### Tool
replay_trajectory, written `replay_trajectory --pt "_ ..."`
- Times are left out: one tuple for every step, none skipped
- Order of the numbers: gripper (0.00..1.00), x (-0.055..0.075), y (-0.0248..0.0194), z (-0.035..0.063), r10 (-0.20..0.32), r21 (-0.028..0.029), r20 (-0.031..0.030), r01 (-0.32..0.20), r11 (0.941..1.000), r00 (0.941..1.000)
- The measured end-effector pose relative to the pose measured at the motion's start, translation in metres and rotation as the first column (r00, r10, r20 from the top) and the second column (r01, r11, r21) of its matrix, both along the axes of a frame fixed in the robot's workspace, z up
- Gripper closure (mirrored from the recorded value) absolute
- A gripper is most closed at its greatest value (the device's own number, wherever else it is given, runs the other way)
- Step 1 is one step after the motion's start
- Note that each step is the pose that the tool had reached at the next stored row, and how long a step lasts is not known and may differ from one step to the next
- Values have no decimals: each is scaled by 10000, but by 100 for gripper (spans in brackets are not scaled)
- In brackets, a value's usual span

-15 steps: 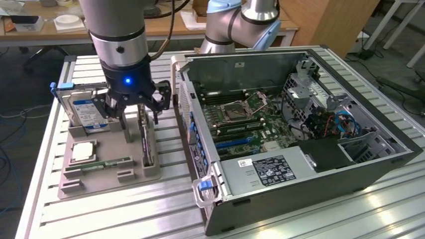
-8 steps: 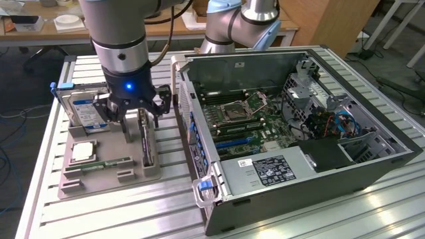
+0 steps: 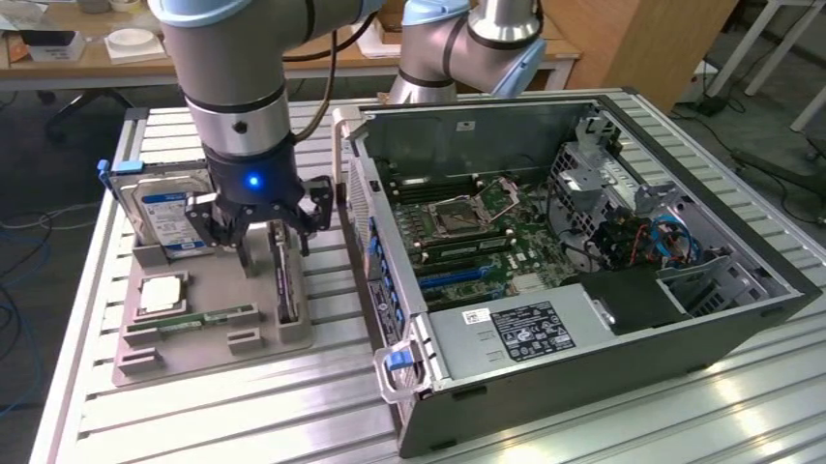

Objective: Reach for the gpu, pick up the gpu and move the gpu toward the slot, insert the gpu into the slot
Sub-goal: 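Pick up the gpu and move the gpu toward the slot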

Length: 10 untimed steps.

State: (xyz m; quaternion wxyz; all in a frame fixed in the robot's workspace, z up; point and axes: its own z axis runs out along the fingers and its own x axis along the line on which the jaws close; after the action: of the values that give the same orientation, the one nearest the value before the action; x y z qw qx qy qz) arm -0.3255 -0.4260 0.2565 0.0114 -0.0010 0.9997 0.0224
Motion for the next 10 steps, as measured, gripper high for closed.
replay_trajectory --pt "28 0 0 -19 1 0 0 -1 10000 10000" --pt "28 0 0 -38 3 0 1 -3 10000 10000" --pt "28 0 0 -56 3 1 1 -3 10000 10000" --pt "28 0 3 -74 4 1 1 -4 10000 10000" --pt "28 1 14 -91 5 0 -1 -5 10000 10000" --pt "28 1 26 -110 5 1 1 -5 10000 10000" --pt "28 0 35 -128 3 1 1 -3 10000 10000" --pt "28 1 38 -147 4 0 1 -4 10000 10000" --pt "28 1 41 -165 4 0 1 -4 10000 10000" --pt "28 0 50 -182 3 -1 -1 -3 10000 10000"
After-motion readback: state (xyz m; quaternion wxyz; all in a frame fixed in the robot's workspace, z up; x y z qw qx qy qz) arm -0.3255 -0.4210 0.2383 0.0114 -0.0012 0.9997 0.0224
